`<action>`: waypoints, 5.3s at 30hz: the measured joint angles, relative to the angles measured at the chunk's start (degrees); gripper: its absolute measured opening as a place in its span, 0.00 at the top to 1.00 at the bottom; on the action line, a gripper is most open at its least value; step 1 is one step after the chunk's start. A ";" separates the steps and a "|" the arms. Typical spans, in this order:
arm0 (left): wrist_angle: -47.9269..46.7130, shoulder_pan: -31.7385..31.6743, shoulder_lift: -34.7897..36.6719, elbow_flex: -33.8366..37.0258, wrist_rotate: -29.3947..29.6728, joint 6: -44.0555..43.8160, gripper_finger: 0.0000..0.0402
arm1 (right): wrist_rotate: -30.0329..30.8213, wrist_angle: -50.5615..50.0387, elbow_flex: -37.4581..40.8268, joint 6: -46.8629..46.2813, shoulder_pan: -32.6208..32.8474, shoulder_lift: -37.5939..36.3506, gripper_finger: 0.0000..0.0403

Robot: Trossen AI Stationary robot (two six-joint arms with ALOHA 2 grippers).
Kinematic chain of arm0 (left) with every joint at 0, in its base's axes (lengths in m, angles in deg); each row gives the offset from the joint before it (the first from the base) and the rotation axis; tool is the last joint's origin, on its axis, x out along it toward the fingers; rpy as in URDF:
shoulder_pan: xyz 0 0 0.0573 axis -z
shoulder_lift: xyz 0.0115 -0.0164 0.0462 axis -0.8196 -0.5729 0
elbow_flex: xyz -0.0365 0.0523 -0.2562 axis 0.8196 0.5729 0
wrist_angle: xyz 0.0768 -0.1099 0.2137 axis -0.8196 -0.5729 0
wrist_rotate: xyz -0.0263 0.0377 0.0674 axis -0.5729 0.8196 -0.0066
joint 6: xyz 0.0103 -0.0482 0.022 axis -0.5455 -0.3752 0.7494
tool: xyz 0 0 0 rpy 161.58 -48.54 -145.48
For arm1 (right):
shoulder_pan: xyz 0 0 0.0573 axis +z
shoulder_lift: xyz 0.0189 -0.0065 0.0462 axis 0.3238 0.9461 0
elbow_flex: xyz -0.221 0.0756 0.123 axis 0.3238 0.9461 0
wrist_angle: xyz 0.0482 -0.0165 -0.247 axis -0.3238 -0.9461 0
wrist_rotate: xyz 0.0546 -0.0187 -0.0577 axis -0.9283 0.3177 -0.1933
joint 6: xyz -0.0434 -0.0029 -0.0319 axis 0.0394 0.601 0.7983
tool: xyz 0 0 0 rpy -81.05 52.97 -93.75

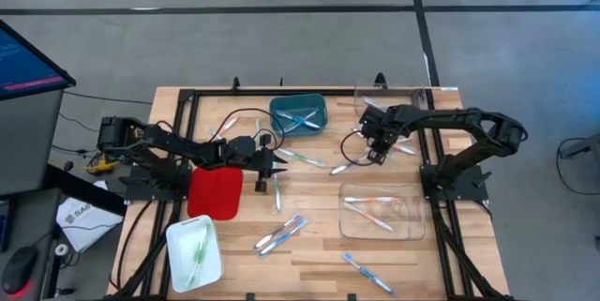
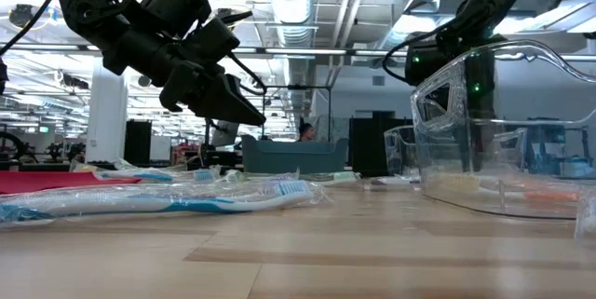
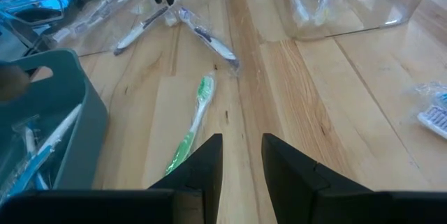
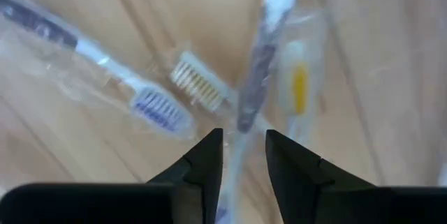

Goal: Pick & Place Toothbrushes
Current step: Put the purple toothbrush into the top transparent bin

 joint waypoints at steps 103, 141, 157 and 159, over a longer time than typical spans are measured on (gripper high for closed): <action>0.45 0.00 0.00 -0.09 0.00 -0.02 0.77 | -0.41 -2.04 -3.60 -11.15 7.35 -0.04 0.99; 0.55 0.01 0.00 -0.09 -0.01 -0.02 0.77 | -2.84 10.83 -3.64 -7.72 11.03 4.14 0.44; 0.29 0.02 0.00 -0.09 -0.01 -0.02 0.77 | -2.94 11.30 -3.79 -7.15 11.49 10.15 0.47; 0.29 0.02 0.02 -0.09 0.00 -0.02 0.77 | -2.87 12.60 -3.51 -7.46 11.47 9.48 0.48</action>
